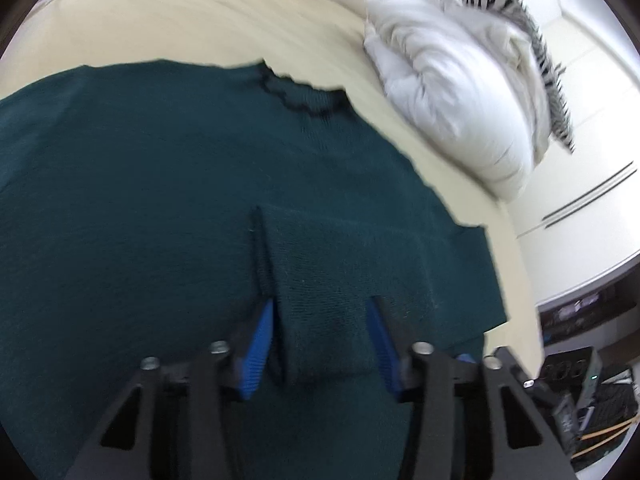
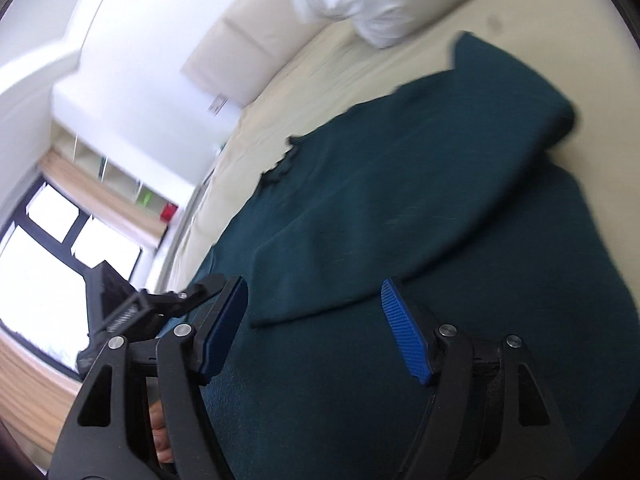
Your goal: Fold small clothes
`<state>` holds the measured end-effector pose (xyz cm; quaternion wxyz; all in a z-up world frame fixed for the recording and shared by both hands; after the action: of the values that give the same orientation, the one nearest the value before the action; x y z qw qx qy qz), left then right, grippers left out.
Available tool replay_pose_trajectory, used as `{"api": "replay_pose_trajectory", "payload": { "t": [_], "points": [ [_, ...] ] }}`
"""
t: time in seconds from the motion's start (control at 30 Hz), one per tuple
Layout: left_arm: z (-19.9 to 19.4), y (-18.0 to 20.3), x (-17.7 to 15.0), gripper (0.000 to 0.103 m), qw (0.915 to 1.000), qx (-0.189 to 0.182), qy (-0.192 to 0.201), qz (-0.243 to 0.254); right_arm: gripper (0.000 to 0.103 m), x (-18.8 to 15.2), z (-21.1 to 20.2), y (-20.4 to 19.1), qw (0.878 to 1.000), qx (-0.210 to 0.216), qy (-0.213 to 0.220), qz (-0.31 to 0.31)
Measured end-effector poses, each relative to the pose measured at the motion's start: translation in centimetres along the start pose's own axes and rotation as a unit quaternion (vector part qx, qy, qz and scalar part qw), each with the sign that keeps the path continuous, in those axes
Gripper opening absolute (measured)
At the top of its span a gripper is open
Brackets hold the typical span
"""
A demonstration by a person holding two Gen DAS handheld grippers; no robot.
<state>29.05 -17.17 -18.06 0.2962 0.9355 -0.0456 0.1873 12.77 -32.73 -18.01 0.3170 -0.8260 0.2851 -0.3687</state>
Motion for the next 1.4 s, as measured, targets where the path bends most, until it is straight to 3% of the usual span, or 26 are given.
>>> {"api": "replay_pose_trajectory", "payload": {
  "t": [0.07,0.13,0.2,0.3,0.47,0.63,0.77,0.93,1.0,1.07,1.1,1.13,1.23,1.3,1.4],
  "points": [
    [0.6,0.3,0.3,0.034,0.9996,0.022,0.0,0.016,0.067,0.8,-0.9,2.1,0.999,0.004,0.007,0.032],
    [0.5,0.0,0.6,0.014,0.9994,0.031,0.001,0.015,0.067,1.3,-1.5,3.0,0.998,0.021,0.012,0.054],
    [-0.4,-0.6,1.0,0.009,0.9996,0.023,0.01,0.01,0.067,1.8,-1.8,3.5,0.998,0.024,0.016,0.058],
    [-2.5,-1.1,1.9,0.008,0.9989,0.024,0.039,0.013,0.067,1.9,-2.0,3.8,0.997,0.028,0.022,0.065],
    [-6.2,-3.0,4.2,0.008,0.9941,0.023,0.105,0.006,0.067,4.8,-2.2,4.9,0.993,0.038,0.024,0.109],
    [-6.0,-6.4,4.8,0.006,0.9924,0.047,0.114,-0.008,0.067,6.6,-0.4,5.7,0.988,0.032,0.016,0.148],
    [-5.7,-9.6,4.8,0.004,0.9899,0.065,0.12,-0.039,0.065,9.2,0.1,7.6,0.979,0.027,0.059,0.192],
    [-4.9,-10.8,4.1,0.001,0.9907,0.052,0.112,-0.057,0.051,9.7,-0.2,9.9,0.975,0.019,0.086,0.205],
    [-4.7,-9.7,4.0,0.002,0.9925,0.052,0.103,-0.04,0.048,9.3,-0.3,9.6,0.979,0.017,0.088,0.183],
    [-4.5,-8.6,4.1,0.028,0.9933,0.055,0.096,-0.033,0.05,8.9,-0.2,9.0,0.982,0.015,0.08,0.169],
    [-4.6,-8.1,4.3,0.046,0.9933,0.05,0.1,-0.03,0.05,8.8,-0.1,8.7,0.983,0.011,0.074,0.165],
    [-4.7,-7.6,4.5,0.054,0.9927,0.054,0.105,-0.023,0.05,8.7,0.0,8.6,0.984,0.009,0.069,0.163],
    [-3.5,-6.4,4.7,0.053,0.9932,0.074,0.09,0.003,0.05,8.2,-0.1,8.1,0.986,0.003,0.058,0.155],
    [-3.0,-6.2,4.6,0.044,0.9929,0.088,0.079,0.009,0.051,8.2,0.0,7.8,0.988,-0.006,0.055,0.146],
    [-3.8,-6.7,4.7,0.048,0.9935,0.075,0.083,-0.02,0.052,8.0,0.1,7.3,0.99,-0.016,0.052,0.132]
  ]
}}
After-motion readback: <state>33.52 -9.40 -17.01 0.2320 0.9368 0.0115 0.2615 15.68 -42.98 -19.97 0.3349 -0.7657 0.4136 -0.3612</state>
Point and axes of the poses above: each gripper's, at about its wrist camera, not at the fingertips, and z roughly the way its jaws point, y to its right, x to its top, the point moved 7 cm from there along z, roughly the way its jaws point
